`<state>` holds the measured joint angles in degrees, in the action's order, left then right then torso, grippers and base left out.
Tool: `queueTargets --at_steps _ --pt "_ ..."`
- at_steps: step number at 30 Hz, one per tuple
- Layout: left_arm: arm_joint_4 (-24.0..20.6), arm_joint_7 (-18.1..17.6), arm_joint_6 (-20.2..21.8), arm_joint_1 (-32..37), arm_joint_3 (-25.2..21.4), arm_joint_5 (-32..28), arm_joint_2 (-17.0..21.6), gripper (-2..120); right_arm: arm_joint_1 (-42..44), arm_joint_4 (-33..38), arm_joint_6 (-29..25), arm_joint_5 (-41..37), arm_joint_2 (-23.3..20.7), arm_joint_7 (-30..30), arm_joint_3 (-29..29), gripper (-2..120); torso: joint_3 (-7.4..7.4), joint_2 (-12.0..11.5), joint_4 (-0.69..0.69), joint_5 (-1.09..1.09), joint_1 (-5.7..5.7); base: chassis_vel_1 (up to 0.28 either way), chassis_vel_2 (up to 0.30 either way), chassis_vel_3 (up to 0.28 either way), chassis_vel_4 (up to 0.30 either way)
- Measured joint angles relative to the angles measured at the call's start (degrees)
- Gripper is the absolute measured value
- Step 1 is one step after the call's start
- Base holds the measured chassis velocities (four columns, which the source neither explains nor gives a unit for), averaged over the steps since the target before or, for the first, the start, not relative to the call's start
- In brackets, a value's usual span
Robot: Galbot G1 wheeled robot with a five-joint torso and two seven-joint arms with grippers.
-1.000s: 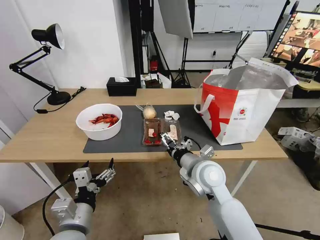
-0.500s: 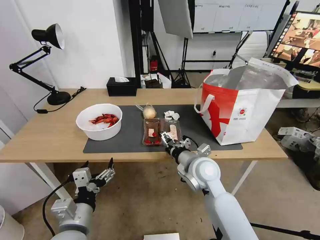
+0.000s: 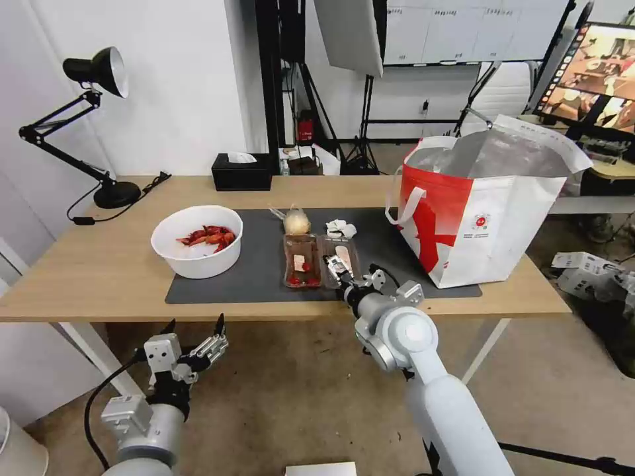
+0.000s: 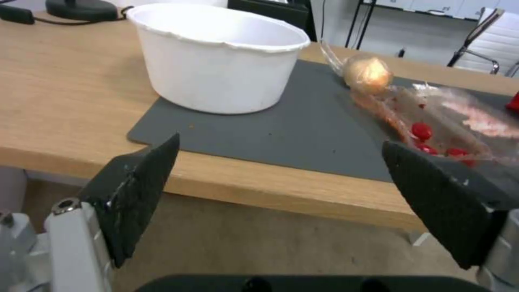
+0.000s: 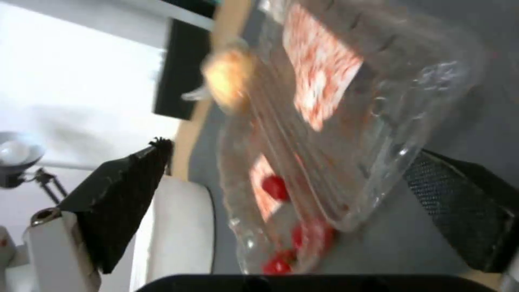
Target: Pick up the trash from the table and place it into the takeout bag.
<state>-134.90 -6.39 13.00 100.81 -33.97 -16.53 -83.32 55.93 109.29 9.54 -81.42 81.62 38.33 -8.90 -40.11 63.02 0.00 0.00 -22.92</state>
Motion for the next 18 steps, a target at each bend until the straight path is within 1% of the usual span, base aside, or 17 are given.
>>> queueTargets --at_steps 1,3,4,7,8,11,12,16,18 --pt "0.0 0.0 0.0 0.0 0.0 0.0 0.0 100 0.0 0.0 0.0 0.0 0.0 0.0 0.0 100 0.00 0.0 0.00 0.00 0.00 0.000 0.000 0.000 0.000" --pt "0.0 0.0 -0.1 0.1 0.0 0.0 0.0 100 0.3 0.0 -0.6 4.7 -0.7 -3.9 0.8 100 0.00 0.0 0.00 0.00 0.00 0.000 0.000 0.000 0.000" --pt "0.0 0.0 -0.1 0.1 0.0 0.0 0.0 100 0.3 0.0 -0.6 4.7 -0.7 -3.9 0.8 100 0.00 0.0 0.00 0.00 0.00 0.000 0.000 0.000 0.000" --pt "0.0 0.0 -0.2 0.2 0.0 0.0 0.0 100 0.4 0.1 -0.8 10.6 -2.1 -9.5 2.0 100 0.00 0.0 -0.01 0.00 0.00 0.000 0.000 0.000 0.000" --pt "0.0 0.0 -0.2 0.2 0.0 0.0 0.0 100 0.4 0.1 -0.8 10.6 -2.1 -9.5 2.0 100 0.00 0.0 -0.01 0.00 0.00 0.000 0.000 0.000 0.000" --pt "0.0 0.0 -0.3 0.2 -0.1 0.0 -0.1 100 -0.6 0.4 0.0 13.8 -3.8 -14.6 3.4 100 0.00 0.0 0.00 0.00 0.00 0.000 0.000 0.000 0.000" --pt "-0.1 0.0 -0.3 0.3 -0.2 0.0 -0.1 100 -1.1 0.6 0.9 14.1 -4.4 -16.0 3.9 100 0.00 0.0 0.00 0.00 0.00 0.000 0.000 0.000 0.000" --pt "-0.1 0.0 -0.4 0.3 -0.2 0.0 -0.3 100 -2.9 0.6 2.6 13.6 -5.5 -17.1 5.4 100 0.00 0.0 -0.01 0.00 0.00 0.000 0.000 0.000 0.000" --pt "-0.2 0.0 -0.4 0.3 -0.3 0.0 -0.5 100 -5.0 -0.3 4.5 11.3 -5.9 -16.9 7.1 100 0.00 0.0 0.00 0.00 0.00 0.000 0.000 0.000 0.000"
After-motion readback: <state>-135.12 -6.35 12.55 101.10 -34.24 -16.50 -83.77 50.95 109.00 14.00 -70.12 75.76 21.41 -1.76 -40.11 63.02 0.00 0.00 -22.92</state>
